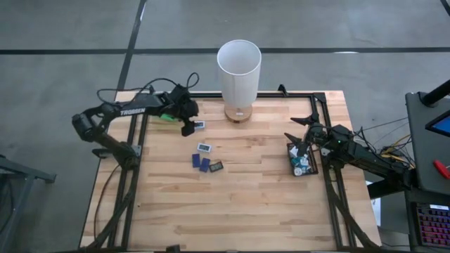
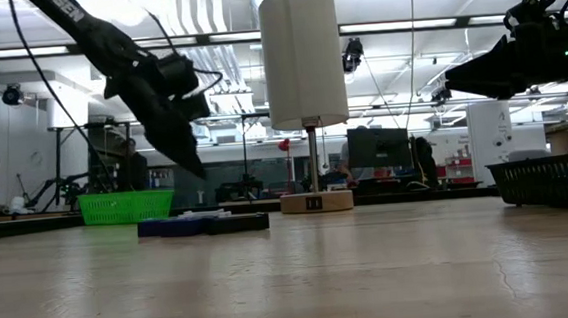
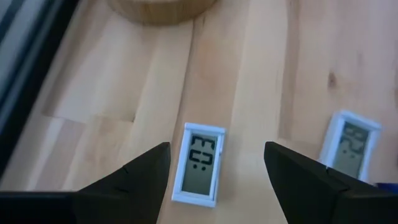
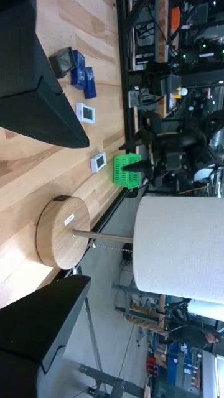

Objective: Pick & Place Office items
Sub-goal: Put the top white digital clock into the green bin

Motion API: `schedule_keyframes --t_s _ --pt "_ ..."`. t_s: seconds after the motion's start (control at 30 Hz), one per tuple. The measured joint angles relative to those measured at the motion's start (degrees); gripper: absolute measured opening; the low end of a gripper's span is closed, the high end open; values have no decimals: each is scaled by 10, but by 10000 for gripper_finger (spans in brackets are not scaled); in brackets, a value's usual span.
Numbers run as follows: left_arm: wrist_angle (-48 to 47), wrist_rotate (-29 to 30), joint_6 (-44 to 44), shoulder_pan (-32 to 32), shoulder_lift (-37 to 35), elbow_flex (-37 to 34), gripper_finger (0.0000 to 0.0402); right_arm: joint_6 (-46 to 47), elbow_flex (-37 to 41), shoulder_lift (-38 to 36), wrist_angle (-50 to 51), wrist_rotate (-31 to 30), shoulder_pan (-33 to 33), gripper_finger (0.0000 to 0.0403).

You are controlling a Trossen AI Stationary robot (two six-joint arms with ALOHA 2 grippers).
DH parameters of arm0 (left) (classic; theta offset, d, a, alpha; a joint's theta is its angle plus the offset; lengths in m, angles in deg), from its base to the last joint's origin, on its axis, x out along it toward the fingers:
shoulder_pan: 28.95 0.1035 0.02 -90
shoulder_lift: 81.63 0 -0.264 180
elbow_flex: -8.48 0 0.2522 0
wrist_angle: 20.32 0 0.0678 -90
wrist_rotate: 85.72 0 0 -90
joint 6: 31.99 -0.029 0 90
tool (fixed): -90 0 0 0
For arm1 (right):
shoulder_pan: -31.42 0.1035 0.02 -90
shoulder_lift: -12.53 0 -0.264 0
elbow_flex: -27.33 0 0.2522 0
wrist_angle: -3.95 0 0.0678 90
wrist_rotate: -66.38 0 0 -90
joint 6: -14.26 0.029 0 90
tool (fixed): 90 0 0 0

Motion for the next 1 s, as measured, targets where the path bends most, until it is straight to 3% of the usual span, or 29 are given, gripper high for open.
schedule_keyframes --t_s 0.33,1.0 --pt "4 18 -16 0 78 10 266 0 0 0 0 0 0 346" --pt "5 35 -17 2 144 30 266 0 0 0 0 0 0 350"
